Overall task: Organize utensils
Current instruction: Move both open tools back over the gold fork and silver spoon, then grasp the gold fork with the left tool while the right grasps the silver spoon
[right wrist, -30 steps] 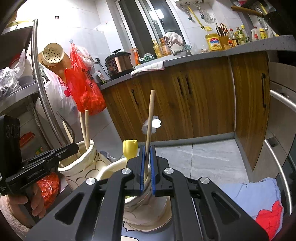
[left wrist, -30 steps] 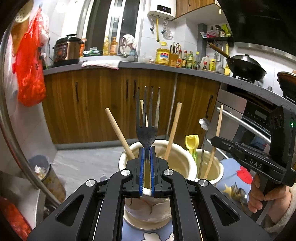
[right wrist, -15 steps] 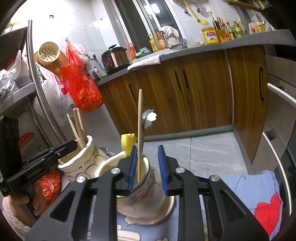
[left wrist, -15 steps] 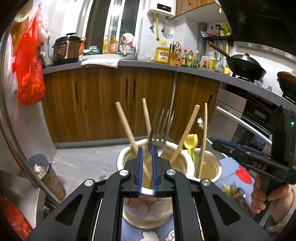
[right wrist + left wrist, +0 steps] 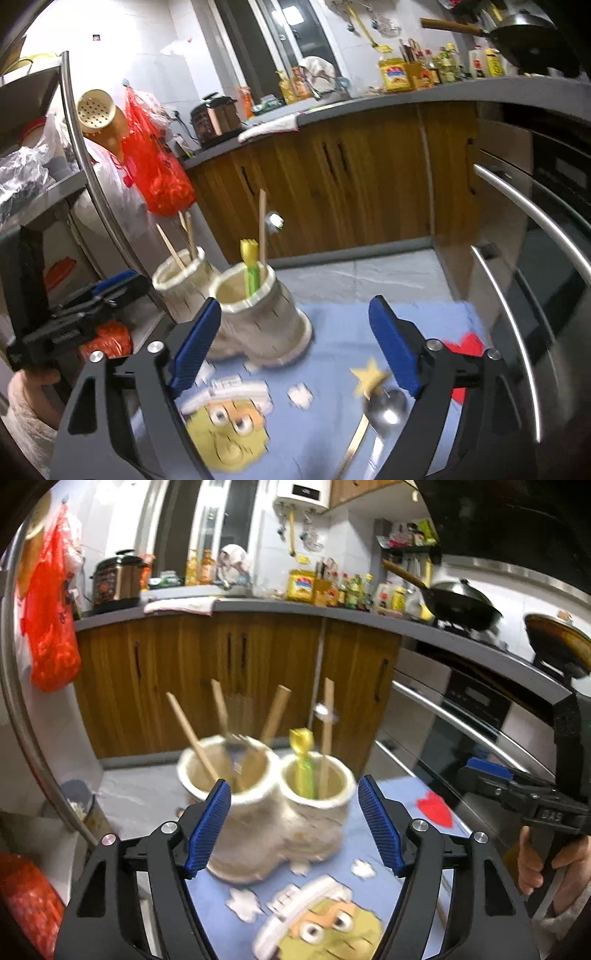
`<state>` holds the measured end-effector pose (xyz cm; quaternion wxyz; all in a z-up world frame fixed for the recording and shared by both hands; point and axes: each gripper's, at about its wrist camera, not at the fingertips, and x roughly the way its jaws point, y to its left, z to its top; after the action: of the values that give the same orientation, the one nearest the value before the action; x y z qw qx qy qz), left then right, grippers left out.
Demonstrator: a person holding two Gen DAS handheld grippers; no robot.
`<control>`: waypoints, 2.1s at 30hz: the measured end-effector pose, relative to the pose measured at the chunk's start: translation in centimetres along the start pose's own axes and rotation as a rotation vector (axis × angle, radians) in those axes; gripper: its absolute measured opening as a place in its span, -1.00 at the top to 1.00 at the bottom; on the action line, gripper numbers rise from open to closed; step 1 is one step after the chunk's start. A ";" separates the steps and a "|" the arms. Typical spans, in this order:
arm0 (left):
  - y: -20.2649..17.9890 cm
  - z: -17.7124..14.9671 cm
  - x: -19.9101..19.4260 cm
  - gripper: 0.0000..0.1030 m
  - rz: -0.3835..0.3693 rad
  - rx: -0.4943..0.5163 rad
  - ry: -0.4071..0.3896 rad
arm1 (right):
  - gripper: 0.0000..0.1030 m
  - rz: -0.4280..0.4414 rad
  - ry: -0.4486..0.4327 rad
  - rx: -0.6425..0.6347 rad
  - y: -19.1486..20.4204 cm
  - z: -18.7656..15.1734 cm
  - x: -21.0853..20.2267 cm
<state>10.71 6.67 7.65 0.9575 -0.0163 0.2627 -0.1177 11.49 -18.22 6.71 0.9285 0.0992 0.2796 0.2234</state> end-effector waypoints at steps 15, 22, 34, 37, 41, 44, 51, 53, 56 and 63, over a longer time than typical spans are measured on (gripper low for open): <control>-6.6 -6.3 4.5 -0.60 -0.104 0.025 0.188 | -0.29 -0.165 0.201 0.040 -7.0 -8.3 0.0; -6.8 -8.1 7.5 -0.60 -0.132 -0.004 0.279 | 0.28 -0.157 0.327 -0.014 -6.1 -10.7 2.3; -7.9 -8.8 8.7 -0.60 -0.145 0.021 0.317 | 0.61 -0.242 0.369 -0.143 -4.1 -11.4 4.9; -8.2 -9.1 8.9 -0.60 -0.138 0.034 0.325 | 0.80 -0.256 0.364 -0.182 -3.7 -11.5 5.1; -8.5 -9.4 9.1 -0.60 -0.142 0.038 0.335 | 0.88 -0.241 0.362 -0.153 -4.2 -11.3 4.8; -9.1 -9.6 9.5 -0.60 -0.154 0.029 0.347 | 0.89 -0.215 0.346 -0.085 -5.3 -10.8 4.1; -12.2 -9.2 11.6 -0.58 -0.173 0.061 0.386 | 0.89 -0.207 0.267 0.056 -8.7 -9.3 1.8; -13.1 -8.8 12.8 -0.41 -0.181 0.064 0.402 | 0.89 -0.211 0.265 0.077 -9.4 -9.2 1.6; -14.1 -8.3 14.5 -0.18 -0.171 0.069 0.430 | 0.89 -0.211 0.259 0.091 -10.0 -9.1 1.4; -14.5 -7.9 17.5 0.45 -0.090 0.071 0.467 | 0.89 -0.196 0.260 0.116 -10.6 -9.2 1.3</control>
<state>18.17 -11.31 -6.58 0.8647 0.0335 0.4715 -0.1699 11.16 -26.41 -4.76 0.8946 0.0951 0.4180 0.1262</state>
